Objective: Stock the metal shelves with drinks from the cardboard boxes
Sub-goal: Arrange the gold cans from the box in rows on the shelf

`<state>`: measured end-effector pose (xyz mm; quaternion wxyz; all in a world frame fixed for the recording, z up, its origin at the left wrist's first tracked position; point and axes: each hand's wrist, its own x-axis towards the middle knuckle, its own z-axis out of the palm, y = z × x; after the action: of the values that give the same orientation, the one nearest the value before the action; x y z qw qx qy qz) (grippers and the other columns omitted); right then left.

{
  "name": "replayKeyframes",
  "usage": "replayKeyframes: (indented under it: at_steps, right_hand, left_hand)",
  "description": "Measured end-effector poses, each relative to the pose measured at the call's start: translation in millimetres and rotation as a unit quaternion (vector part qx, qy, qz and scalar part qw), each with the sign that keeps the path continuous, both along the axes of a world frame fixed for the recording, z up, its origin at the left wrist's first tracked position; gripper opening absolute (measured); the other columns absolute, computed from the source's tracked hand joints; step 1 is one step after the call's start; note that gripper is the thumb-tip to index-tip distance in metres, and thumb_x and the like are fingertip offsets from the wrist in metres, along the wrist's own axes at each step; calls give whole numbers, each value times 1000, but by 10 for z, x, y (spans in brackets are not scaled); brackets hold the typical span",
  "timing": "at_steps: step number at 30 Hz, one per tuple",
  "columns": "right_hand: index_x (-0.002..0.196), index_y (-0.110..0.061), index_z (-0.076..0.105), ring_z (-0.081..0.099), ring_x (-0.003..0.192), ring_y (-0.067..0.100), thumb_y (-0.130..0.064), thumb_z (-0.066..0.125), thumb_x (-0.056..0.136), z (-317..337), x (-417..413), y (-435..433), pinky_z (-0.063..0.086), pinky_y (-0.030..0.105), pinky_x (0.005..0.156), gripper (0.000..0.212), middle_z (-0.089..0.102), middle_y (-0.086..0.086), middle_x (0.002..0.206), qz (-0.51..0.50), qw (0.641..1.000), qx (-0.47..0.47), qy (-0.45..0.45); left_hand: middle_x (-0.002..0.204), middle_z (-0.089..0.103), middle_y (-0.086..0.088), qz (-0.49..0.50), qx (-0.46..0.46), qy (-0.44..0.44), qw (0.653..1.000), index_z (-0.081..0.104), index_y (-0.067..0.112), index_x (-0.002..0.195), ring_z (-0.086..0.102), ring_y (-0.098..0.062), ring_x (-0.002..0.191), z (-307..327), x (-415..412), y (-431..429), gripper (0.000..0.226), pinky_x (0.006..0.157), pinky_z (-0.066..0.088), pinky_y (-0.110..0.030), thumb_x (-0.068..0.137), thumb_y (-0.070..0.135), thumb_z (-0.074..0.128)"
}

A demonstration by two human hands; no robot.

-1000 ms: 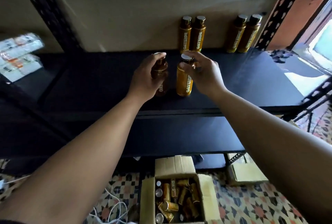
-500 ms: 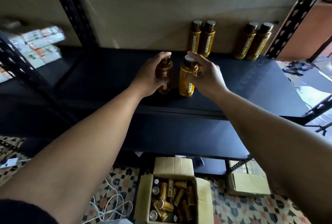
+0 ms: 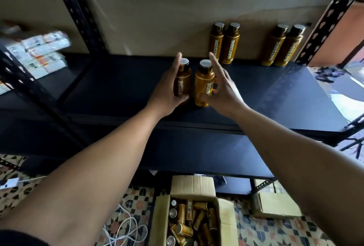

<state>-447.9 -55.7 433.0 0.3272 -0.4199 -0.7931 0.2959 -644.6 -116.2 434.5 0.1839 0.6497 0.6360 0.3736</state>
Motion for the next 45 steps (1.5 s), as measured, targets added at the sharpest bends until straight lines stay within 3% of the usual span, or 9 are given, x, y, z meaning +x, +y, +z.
replayKeyframes:
  at_steps: [2,4,7,11,15,26,30,35,45]
  right_hand:
    - [154,-62,-4,48,139,20,-28,80,77,-207,-27,-75,54,53,100,119,38,-4,159,-17,999,-28,34]
    - [156,-58,-3,58,127,13,-23,78,84,-371,-60,-127,55,49,101,114,48,-16,150,-34,997,-45,54]
    - [157,-54,5,63,115,5,-21,77,89,-480,-144,-119,56,43,101,104,54,-25,132,-53,995,-44,66]
    - [158,-52,3,65,110,6,-24,76,91,-470,-316,-65,55,38,99,103,59,-22,133,-73,996,-22,42]
    - [154,-58,-5,64,123,20,-27,74,92,-474,-554,69,54,48,102,105,56,-8,149,-77,997,-6,27]
    - [154,-55,-9,69,110,21,-32,72,92,-548,-972,757,57,50,95,104,64,-5,140,-105,994,23,-2]
    - [157,-50,-8,69,108,19,-31,72,93,-543,-1059,1090,57,47,96,104,62,-4,140,-105,994,25,1]
    - [159,-46,-7,68,104,14,-31,72,94,-556,-1235,1441,56,40,94,103,64,-8,135,-100,994,38,2]
    - [159,-45,-5,68,112,16,-31,73,93,-555,-1607,1808,54,45,102,103,68,-5,132,-95,994,50,9]
  left_hand:
    - [167,18,9,20,-5,-54,998,-20,45,155,26,-12,150,-136,28,-42,129,114,29,-34,82,21,83]
    - [163,31,6,43,-15,-83,996,-19,42,156,40,-13,143,-258,38,-74,125,108,36,-30,84,23,82]
    - [154,47,7,61,-6,-72,996,-10,42,158,52,-12,130,-338,5,-49,113,95,40,-24,88,33,78]
    - [156,44,3,51,16,-7,999,-18,53,152,56,-23,130,-347,-148,68,115,99,44,-34,88,40,77]
    - [157,43,-3,46,33,39,998,-23,56,148,55,-28,132,-367,-349,211,116,105,48,-51,88,41,76]
    - [163,31,-4,18,47,68,996,-23,38,155,47,-28,139,-473,-802,946,118,109,41,-52,91,25,75]
    - [157,42,-6,32,49,66,996,-17,36,158,50,-27,136,-499,-851,1281,112,109,41,-49,93,24,73]
    - [154,45,-7,51,54,74,994,-15,36,158,53,-28,133,-510,-999,1566,109,107,41,-44,93,28,72]
    - [152,45,-10,122,36,120,985,-20,44,154,54,-28,130,-472,-1267,1912,102,104,44,-49,100,13,60]
